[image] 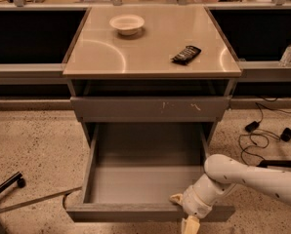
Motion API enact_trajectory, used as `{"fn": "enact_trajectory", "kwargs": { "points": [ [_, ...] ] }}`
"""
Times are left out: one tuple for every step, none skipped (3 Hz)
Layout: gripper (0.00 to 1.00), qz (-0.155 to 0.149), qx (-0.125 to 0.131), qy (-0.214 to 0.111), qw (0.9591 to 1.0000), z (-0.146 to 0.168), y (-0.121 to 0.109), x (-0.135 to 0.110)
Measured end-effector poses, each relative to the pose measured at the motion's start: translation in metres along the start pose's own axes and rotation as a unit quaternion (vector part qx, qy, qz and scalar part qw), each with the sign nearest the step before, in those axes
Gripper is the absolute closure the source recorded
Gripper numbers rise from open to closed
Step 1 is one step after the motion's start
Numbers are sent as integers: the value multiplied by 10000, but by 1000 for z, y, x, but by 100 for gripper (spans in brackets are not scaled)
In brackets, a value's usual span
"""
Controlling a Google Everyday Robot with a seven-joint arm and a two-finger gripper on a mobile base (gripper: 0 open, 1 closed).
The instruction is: Open middle drawer
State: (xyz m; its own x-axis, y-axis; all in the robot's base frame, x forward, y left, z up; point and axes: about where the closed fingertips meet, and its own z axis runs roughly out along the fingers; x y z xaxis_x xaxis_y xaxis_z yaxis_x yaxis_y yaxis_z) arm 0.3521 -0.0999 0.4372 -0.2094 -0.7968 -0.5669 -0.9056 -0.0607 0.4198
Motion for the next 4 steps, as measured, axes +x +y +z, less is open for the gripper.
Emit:
{"fn": "enact_trajectory", "kwargs": {
  "points": [
    [0, 1, -1, -1, 10000, 0, 0, 0],
    [0, 51, -71, -40, 10000, 5, 13, 4],
    [0, 126, -200, -152, 9996, 11, 30, 7],
    [0, 126, -200, -152, 9996, 11, 30, 7]
  ]
}}
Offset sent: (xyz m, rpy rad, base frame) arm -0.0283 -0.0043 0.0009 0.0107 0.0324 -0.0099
